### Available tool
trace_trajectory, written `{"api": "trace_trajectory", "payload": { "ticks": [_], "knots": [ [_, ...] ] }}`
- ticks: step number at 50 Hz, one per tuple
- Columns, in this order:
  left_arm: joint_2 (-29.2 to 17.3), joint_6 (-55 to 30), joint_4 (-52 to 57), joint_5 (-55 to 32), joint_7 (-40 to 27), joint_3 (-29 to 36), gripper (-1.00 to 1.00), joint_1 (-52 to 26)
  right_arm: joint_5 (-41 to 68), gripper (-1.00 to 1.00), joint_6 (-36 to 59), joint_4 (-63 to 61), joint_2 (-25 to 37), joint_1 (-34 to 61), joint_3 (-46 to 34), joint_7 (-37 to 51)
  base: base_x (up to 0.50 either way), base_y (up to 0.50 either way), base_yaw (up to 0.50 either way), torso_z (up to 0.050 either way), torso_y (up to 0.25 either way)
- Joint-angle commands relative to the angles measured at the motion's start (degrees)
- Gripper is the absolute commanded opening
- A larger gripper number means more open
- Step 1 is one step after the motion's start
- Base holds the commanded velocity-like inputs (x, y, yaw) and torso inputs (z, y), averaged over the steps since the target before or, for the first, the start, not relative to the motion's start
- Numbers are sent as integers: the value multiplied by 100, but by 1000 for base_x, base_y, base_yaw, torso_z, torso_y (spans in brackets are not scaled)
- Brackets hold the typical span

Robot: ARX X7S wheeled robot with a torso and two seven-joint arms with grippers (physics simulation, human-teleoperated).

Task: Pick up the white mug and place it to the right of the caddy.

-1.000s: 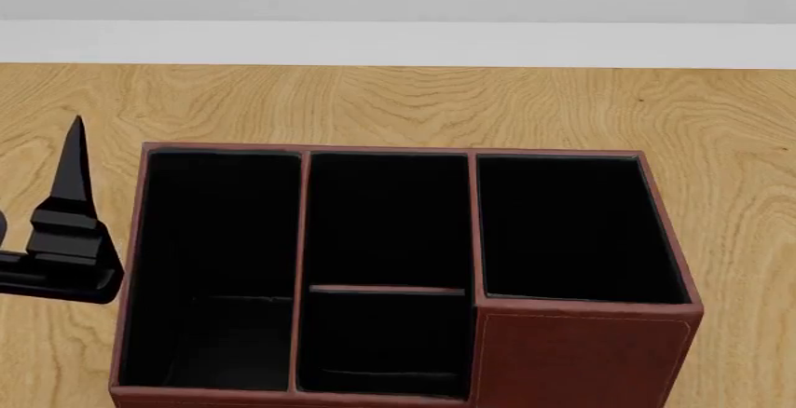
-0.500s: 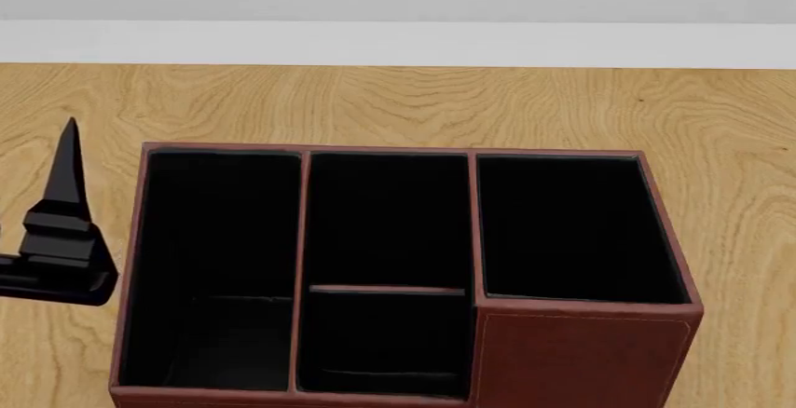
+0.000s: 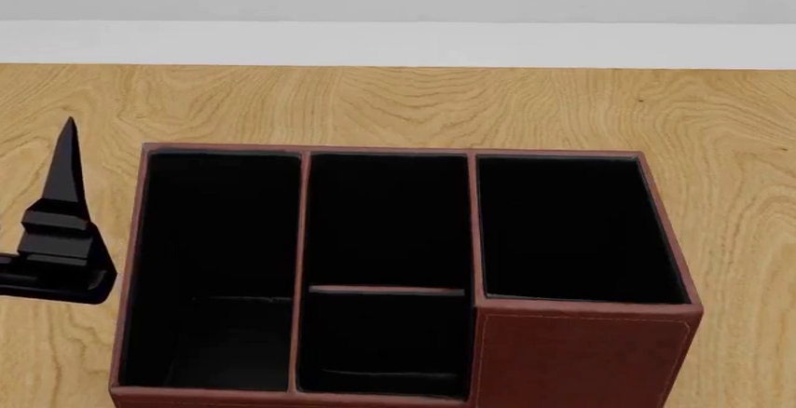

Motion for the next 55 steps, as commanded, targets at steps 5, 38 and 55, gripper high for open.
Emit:
{"api": "trace_trajectory", "payload": {
  "ticks": [5, 38, 55],
  "knots": [
    [-44, -24, 84, -120, -94, -89, 100, 6, 153, -100, 244, -509, 72, 36, 122, 268, 0, 0, 0, 0, 0],
    [-591, -143, 602, -1091, -1211, -584, 100, -32, 1624, -100, 1143, -2081, 247, 181, 1329, 1326, 0, 0, 0, 0, 0],
    [-865, 153, 548, -1395, -1548, -420, 100, -44, 2821, -100, 1403, -2204, 255, 565, 2166, 1940, 0, 0, 0, 0, 0]
  ]
}}
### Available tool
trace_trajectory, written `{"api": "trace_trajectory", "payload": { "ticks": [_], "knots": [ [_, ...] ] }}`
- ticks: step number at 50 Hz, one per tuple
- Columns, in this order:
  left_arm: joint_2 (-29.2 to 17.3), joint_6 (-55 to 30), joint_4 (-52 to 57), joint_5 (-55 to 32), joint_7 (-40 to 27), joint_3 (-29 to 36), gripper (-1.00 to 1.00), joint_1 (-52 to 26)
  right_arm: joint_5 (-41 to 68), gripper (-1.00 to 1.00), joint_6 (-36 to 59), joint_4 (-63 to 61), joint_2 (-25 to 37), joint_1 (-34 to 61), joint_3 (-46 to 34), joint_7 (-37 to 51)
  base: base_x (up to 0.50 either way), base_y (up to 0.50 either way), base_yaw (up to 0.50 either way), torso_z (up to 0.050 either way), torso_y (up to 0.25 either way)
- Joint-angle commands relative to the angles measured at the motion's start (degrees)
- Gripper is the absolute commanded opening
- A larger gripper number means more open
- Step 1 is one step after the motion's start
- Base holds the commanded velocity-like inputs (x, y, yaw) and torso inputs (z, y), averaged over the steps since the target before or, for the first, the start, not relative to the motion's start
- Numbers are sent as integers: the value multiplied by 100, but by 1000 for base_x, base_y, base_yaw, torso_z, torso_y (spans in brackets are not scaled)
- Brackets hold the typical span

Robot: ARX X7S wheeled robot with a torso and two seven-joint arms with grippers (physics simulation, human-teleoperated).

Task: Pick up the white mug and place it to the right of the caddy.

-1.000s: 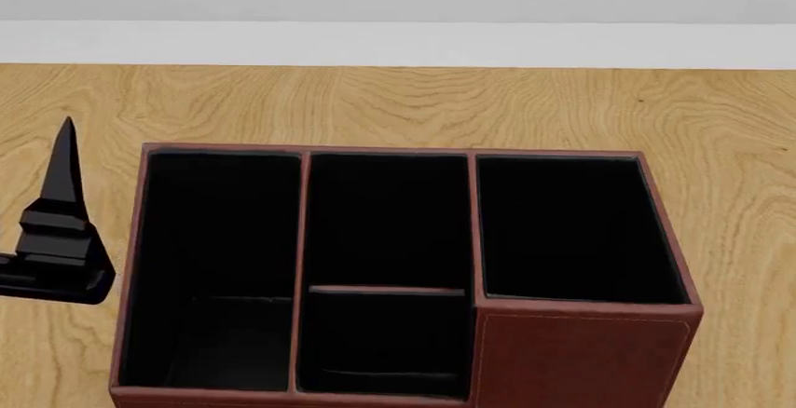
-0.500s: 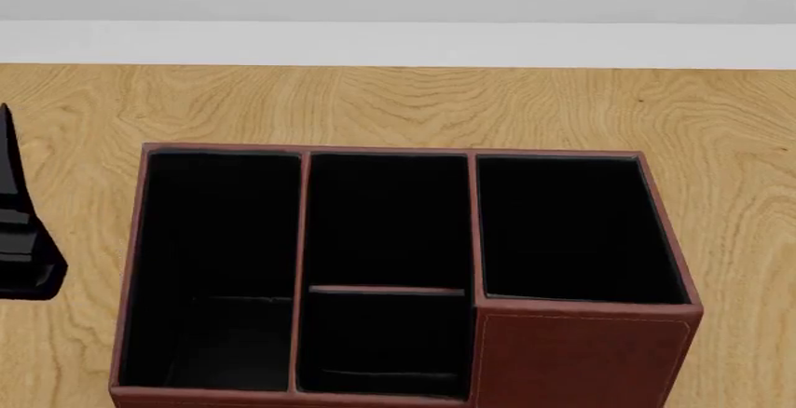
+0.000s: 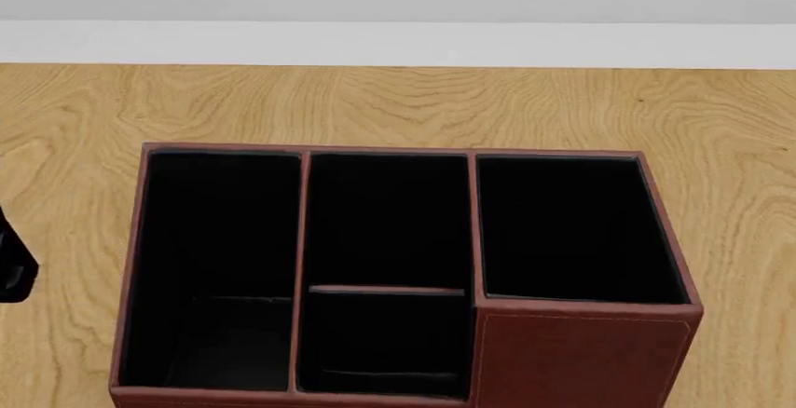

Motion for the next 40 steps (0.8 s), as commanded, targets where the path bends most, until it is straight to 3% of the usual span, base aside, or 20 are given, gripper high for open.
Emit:
{"api": "trace_trajectory", "payload": {
  "ticks": [1, 20, 40],
  "knots": [
    [-185, 168, -5, -224, -242, 69, 100, -6, 714, -100, 191, -151, 7, 259, 562, 388, 0, 0, 0, 0, 0],
    [-352, 399, -79, -301, -368, 209, 100, -10, 2018, -100, 109, -24, 146, 831, 1082, 1175, 0, 0, 0, 0, 0],
    [-440, 536, -152, -365, -470, 342, 100, -57, 2664, -100, -122, 211, 450, 1299, 1340, 1595, 0, 0, 0, 0, 0]
  ]
}}
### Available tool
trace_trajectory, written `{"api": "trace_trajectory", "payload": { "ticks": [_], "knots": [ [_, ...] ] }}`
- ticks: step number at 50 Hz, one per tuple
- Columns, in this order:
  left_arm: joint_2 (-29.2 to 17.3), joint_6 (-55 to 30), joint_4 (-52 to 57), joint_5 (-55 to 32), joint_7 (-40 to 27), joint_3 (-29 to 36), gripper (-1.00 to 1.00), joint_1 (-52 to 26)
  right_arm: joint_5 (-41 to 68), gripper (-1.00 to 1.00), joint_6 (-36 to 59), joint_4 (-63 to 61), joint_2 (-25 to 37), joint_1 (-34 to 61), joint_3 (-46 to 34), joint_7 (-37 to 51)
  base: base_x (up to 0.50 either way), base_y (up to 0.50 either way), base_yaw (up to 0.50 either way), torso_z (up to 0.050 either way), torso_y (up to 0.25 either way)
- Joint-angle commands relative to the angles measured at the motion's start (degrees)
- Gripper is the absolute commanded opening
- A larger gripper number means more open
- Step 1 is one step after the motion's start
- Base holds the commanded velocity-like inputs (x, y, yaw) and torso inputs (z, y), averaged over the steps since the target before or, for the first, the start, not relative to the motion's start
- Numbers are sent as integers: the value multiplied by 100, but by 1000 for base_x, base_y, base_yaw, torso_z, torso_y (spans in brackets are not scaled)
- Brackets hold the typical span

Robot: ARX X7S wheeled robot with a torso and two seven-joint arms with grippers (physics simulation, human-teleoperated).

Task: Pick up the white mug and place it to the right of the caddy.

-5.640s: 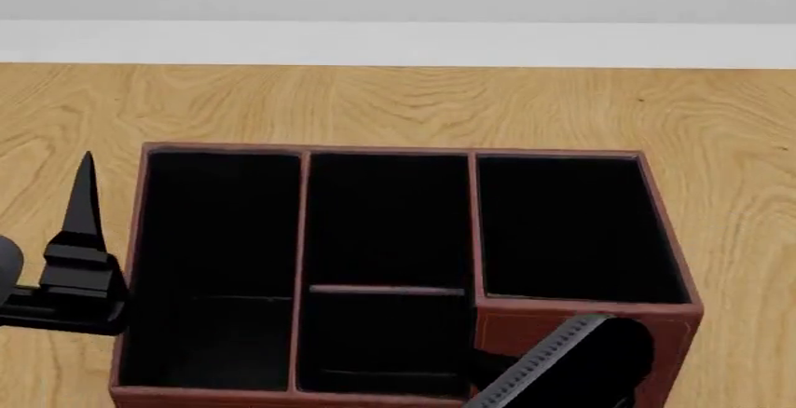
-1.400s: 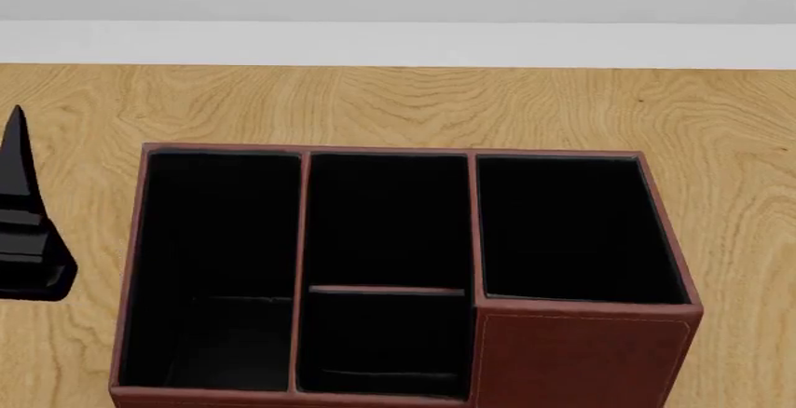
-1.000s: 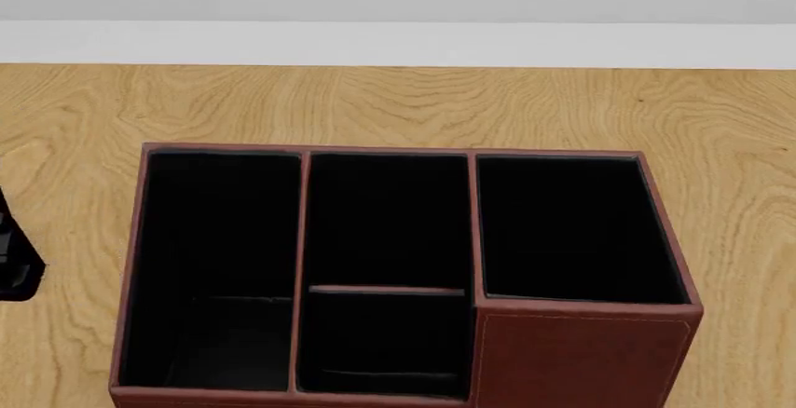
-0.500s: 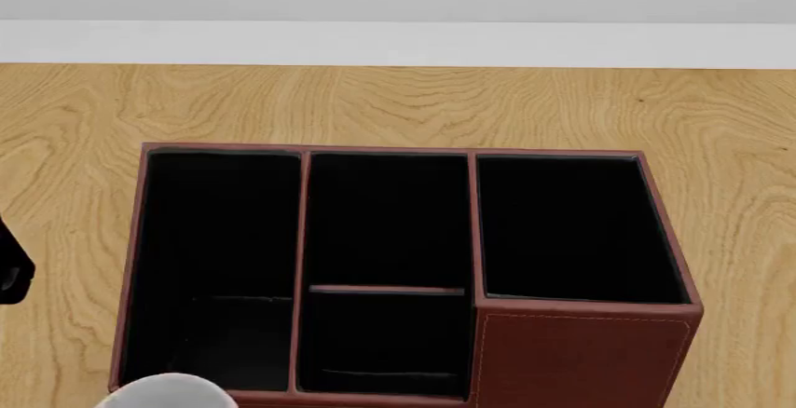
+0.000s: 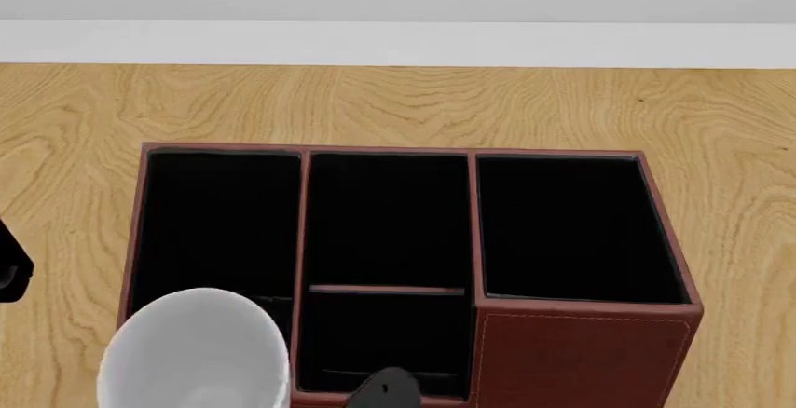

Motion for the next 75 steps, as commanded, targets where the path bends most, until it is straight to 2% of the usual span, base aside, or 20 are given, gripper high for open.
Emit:
{"api": "trace_trajectory", "payload": {
  "ticks": [1, 24, 44, 75],
  "knots": [
    [-51, 85, -40, -41, -62, 72, 100, -18, 351, -100, -110, 88, 164, 295, 211, 237, 0, 0, 0, 0, 0],
    [-167, 303, -68, -99, -108, 173, 100, 7, 1358, -100, -472, 297, 661, 997, 438, 916, 0, 0, 0, 0, 0],
    [-223, 428, -113, -103, -159, 296, 100, -22, 1721, -100, -616, 610, 1063, 1511, 591, 1090, 0, 0, 0, 0, 1],
    [-271, 691, -296, 67, -40, 485, 100, -7, 1453, -100, -677, 1283, 1548, 1931, 936, 807, 0, 0, 0, 0, 0]
  ]
}}
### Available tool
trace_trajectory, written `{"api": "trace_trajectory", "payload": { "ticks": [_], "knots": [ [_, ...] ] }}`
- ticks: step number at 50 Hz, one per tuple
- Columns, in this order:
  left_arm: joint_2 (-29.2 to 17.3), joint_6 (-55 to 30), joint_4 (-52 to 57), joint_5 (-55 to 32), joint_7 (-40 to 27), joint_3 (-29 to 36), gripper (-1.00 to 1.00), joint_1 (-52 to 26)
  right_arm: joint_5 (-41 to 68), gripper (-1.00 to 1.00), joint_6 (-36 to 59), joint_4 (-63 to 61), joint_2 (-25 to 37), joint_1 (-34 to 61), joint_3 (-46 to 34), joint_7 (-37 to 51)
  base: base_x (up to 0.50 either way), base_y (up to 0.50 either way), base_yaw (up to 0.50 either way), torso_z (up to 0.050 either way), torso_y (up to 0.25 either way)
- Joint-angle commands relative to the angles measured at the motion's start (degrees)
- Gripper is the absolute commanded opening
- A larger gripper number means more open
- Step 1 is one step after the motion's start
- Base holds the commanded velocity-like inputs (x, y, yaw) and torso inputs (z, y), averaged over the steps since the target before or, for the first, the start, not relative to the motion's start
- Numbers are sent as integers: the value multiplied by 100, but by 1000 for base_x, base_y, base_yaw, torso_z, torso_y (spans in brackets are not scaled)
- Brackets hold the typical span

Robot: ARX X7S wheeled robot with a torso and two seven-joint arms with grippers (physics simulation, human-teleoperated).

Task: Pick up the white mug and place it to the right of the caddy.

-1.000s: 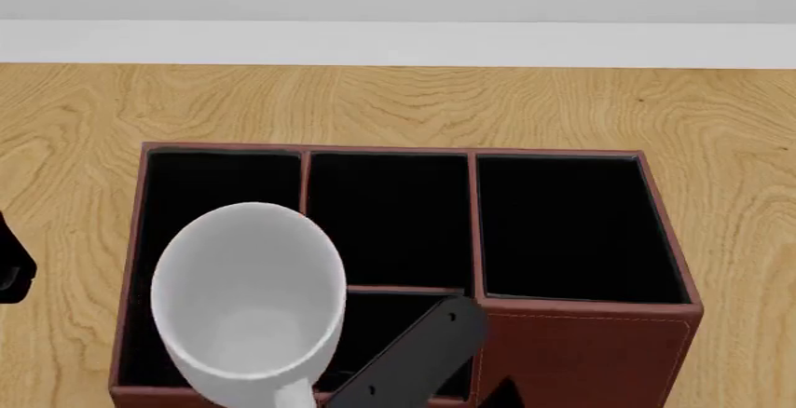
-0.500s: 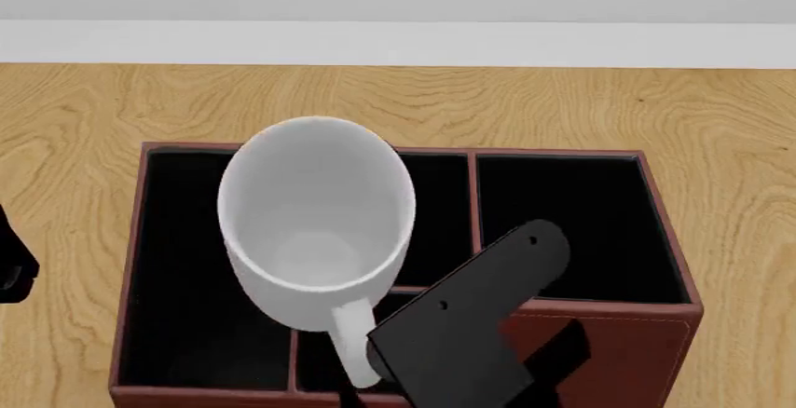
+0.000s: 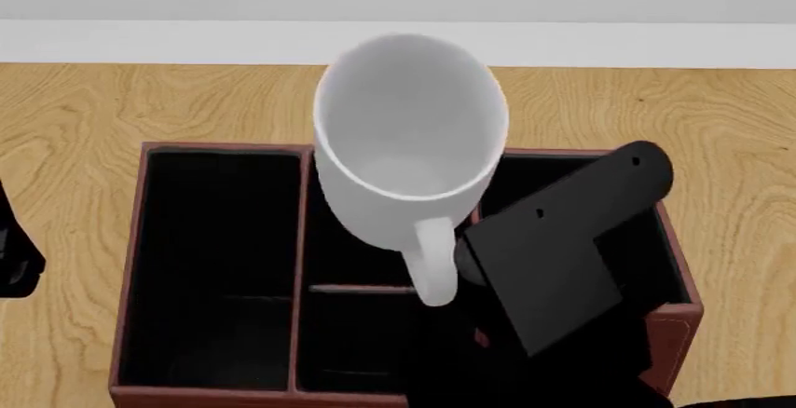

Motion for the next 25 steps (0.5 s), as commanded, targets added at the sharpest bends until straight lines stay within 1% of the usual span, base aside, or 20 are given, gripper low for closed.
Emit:
{"api": "trace_trajectory", "payload": {
  "ticks": [1, 25],
  "knots": [
    [-31, 122, -59, 75, 61, 46, 100, 54, -193, -100, 23, 226, 158, 177, 139, -101, 0, 0, 0, 0, 10],
    [-157, 96, 99, -237, -172, -27, 100, 0, -160, -100, 1, 484, 738, 298, 351, -65, 0, 0, 0, 0, 0]
  ]
}}
